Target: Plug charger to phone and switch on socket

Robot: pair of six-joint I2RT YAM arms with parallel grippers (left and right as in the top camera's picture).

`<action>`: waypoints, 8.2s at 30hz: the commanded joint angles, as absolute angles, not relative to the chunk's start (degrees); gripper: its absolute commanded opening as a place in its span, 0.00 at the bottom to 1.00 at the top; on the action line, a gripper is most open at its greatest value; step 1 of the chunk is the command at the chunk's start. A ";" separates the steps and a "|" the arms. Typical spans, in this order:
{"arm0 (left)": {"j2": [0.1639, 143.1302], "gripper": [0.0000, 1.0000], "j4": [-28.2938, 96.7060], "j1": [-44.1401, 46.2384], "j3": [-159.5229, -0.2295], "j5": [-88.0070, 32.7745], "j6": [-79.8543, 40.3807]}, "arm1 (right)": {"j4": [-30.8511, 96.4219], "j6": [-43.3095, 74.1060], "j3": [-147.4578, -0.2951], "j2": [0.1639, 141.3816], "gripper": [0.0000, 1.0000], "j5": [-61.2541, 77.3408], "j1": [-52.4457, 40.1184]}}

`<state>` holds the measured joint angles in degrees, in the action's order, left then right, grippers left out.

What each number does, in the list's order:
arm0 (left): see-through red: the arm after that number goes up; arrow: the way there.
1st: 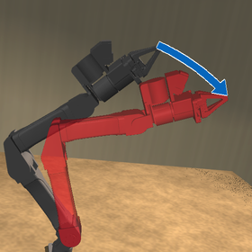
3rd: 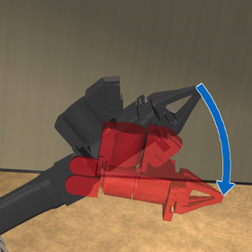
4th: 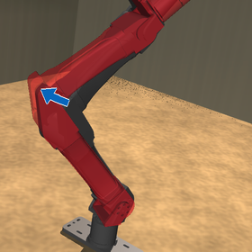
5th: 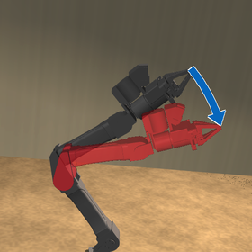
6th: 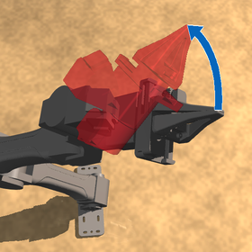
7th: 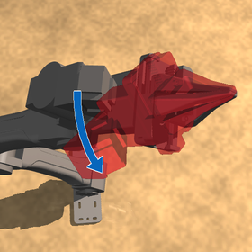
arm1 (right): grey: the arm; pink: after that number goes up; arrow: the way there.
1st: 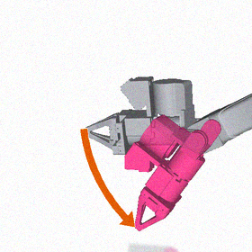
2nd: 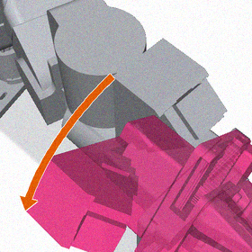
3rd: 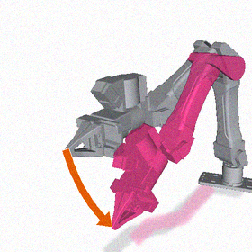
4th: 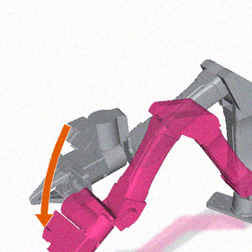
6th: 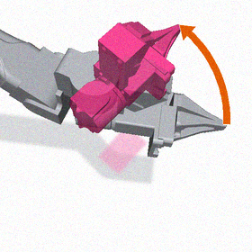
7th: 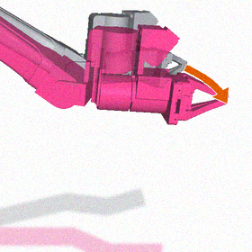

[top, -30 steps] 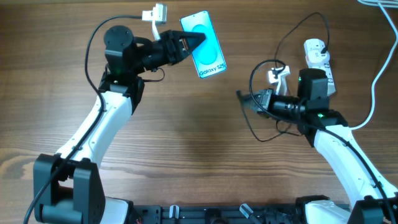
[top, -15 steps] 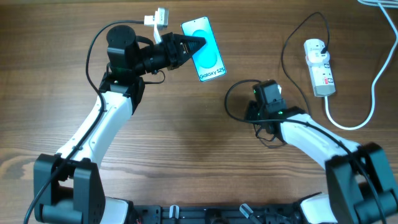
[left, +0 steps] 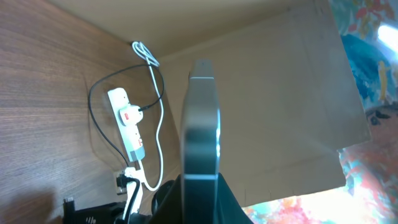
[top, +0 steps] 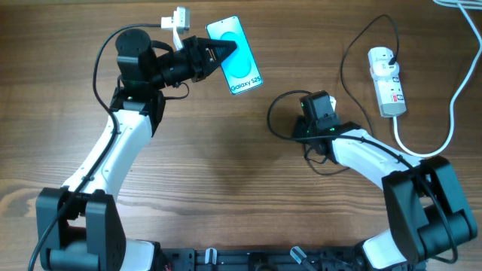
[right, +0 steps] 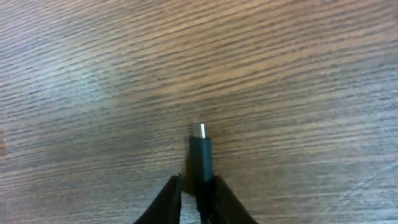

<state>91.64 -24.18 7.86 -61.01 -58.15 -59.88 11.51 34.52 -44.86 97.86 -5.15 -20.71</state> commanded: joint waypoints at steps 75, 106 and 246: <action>91.31 0.04 -40.97 15.59 -61.87 -58.11 -64.20 | -16.29 38.85 -44.51 77.47 0.04 80.66 -9.76; 91.31 0.04 -39.00 14.17 -61.87 -60.80 -66.52 | -28.93 46.52 -44.51 79.72 0.04 82.74 -7.53; 91.31 0.04 -40.07 15.59 -61.87 -61.17 -64.99 | -31.20 54.00 -44.51 80.79 0.04 86.63 -8.56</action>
